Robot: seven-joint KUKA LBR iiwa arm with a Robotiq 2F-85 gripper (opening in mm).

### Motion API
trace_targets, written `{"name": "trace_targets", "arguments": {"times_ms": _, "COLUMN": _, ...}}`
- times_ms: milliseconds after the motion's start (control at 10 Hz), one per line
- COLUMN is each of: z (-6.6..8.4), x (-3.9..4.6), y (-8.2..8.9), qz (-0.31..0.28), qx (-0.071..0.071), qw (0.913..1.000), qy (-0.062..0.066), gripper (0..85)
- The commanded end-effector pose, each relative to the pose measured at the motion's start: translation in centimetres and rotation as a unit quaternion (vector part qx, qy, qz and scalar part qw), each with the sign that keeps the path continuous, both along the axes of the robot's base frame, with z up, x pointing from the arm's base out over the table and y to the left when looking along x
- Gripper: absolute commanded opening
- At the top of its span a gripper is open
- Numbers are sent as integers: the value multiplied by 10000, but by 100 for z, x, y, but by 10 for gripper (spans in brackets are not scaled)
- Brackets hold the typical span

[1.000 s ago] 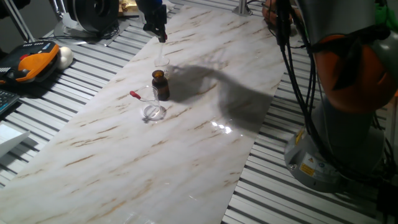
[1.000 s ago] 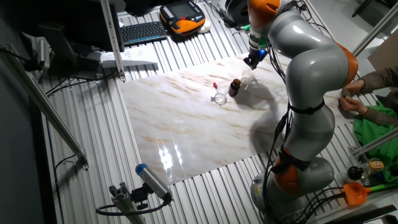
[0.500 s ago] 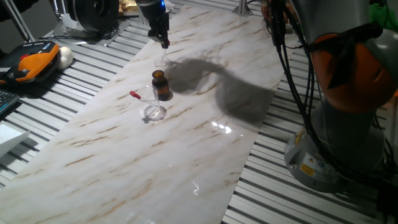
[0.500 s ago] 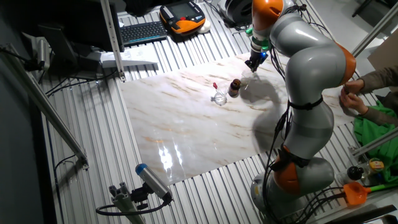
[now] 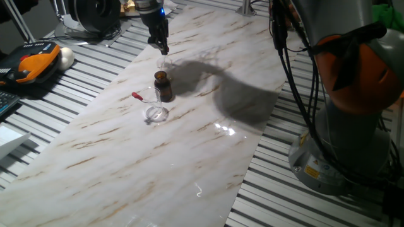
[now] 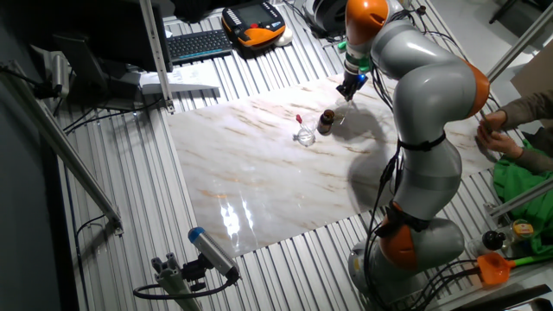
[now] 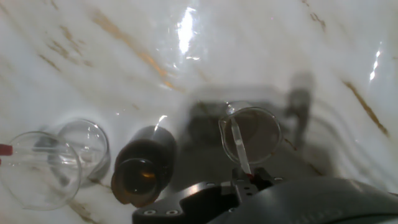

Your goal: Transfer liquid using a dropper

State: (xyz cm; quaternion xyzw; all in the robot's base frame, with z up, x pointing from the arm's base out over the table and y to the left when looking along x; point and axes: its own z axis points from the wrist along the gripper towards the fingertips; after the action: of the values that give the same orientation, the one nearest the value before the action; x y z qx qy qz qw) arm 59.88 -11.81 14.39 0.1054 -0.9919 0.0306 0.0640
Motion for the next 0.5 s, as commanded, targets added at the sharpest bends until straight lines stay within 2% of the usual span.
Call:
{"name": "trace_targets", "arguments": {"times_ms": 0, "z": -30, "x": -9, "y": -19, "qz": 18, "qx": 29, "qw": 10000, "qy": -8, "gripper": 0}}
{"name": "trace_targets", "arguments": {"times_ms": 200, "z": -103, "x": -35, "y": -40, "qz": 36, "qx": 70, "qw": 10000, "qy": -37, "gripper": 0}}
{"name": "trace_targets", "arguments": {"times_ms": 400, "z": -119, "x": -38, "y": -48, "qz": 35, "qx": 47, "qw": 10000, "qy": -30, "gripper": 0}}
